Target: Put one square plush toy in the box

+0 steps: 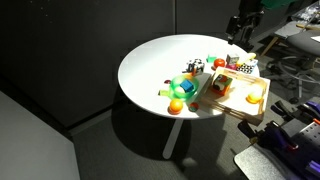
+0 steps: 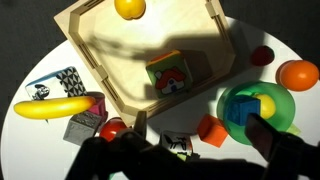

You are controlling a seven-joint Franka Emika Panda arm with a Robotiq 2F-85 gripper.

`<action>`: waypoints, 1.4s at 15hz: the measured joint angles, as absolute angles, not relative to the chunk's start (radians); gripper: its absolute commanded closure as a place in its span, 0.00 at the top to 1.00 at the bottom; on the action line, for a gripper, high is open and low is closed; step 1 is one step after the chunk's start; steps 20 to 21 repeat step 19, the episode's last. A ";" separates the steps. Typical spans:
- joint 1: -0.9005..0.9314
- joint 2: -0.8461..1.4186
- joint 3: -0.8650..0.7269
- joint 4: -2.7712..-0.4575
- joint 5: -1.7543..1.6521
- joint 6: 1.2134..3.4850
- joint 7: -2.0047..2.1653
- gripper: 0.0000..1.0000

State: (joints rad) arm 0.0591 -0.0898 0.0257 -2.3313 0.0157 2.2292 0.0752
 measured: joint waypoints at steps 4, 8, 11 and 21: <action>0.061 -0.101 0.040 -2.332 0.008 2.226 0.074 1.00; 0.061 -0.116 0.052 -2.332 -0.032 2.174 0.079 1.00; 0.061 -0.130 0.056 -2.332 -0.052 2.112 0.088 1.00; 0.061 -0.133 0.057 -2.332 -0.052 2.078 0.088 1.00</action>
